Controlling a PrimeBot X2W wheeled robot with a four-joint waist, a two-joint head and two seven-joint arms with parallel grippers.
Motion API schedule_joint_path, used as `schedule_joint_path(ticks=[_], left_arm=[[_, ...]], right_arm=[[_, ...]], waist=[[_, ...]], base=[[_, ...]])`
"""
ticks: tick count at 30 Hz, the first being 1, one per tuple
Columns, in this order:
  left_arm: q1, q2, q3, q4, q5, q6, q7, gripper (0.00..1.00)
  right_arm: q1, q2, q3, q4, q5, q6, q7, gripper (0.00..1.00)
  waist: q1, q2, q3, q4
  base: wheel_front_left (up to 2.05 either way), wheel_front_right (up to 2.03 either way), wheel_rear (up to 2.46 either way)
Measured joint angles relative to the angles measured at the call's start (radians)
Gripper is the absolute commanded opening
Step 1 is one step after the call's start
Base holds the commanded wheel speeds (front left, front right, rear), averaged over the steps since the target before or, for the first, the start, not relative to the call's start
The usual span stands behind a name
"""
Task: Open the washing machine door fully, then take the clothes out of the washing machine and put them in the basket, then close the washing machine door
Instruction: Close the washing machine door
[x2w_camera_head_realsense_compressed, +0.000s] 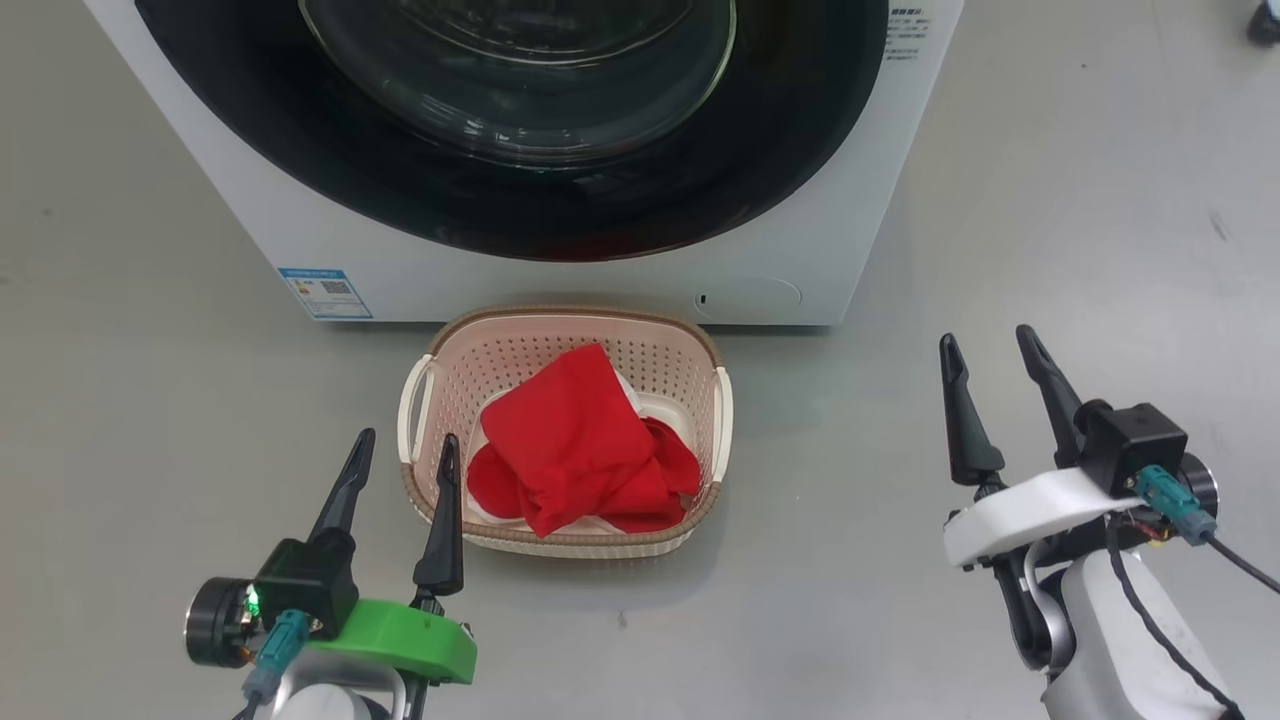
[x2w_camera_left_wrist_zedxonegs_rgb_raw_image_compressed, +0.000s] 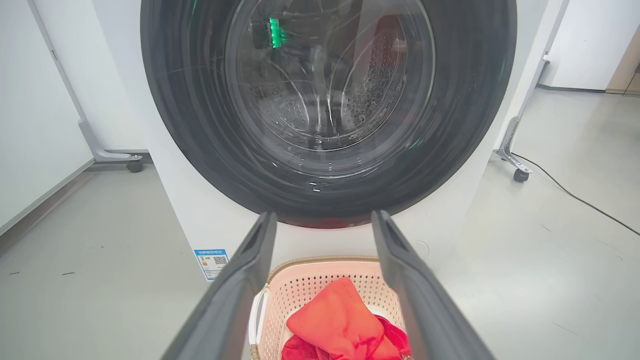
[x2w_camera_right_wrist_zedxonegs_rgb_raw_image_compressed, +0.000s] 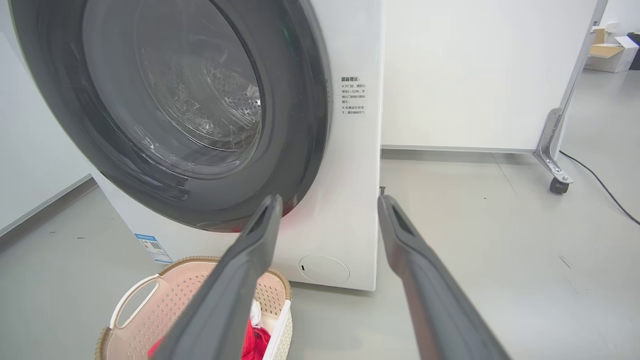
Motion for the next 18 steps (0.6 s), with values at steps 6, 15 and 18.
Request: schedule_joint_path(ticks=[6,15,18], left_arm=[[0.019,0.005,-0.002,0.009,0.000,0.000,0.000,1.00],[0.056,0.005,-0.012,0.017,-0.001,0.000,0.000,1.00],[0.063,0.005,-0.014,0.019,-0.001,0.000,0.002,1.00]], right_arm=[[0.083,0.009,-0.005,-0.043,-0.011,-0.019,0.000,1.00],[0.193,0.018,-0.007,-0.089,-0.012,-0.045,0.000,1.00],[0.228,0.019,-0.003,-0.099,-0.012,-0.051,0.000,1.00]], waist=[[0.0000,0.0000,-0.040,-0.030],[0.0000,0.0000,-0.096,-0.050],[0.0000,0.0000,-0.114,-0.051]], base=[[0.00,0.00,0.00],[0.00,0.00,0.00],[0.00,0.00,0.00]])
